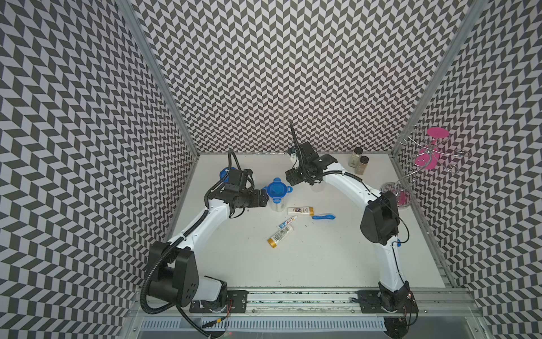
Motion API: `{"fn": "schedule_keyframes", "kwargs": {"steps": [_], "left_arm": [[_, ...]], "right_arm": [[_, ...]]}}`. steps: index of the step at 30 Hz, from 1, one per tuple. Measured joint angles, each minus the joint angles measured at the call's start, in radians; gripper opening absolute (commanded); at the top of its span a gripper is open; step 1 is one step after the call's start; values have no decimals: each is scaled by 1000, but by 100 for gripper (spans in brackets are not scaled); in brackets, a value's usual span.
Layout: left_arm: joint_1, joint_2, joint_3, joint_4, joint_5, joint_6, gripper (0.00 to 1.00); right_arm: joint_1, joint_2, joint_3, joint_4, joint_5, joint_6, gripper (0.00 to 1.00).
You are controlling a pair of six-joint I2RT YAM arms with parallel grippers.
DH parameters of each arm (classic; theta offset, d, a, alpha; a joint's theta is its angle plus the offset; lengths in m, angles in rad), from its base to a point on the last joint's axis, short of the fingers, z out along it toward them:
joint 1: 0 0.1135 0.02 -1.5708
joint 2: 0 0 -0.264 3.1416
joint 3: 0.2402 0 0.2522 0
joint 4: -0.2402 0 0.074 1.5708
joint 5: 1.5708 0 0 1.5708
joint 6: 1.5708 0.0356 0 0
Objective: Pack away toiletry kits
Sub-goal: Adjust the lid on the container.
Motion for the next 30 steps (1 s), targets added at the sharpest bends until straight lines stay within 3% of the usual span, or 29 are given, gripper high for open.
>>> {"fn": "schedule_keyframes", "kwargs": {"steps": [30], "left_arm": [[8, 146, 123, 0, -67, 24, 89]], "right_arm": [[5, -53, -108, -43, -3, -16, 71]]}}
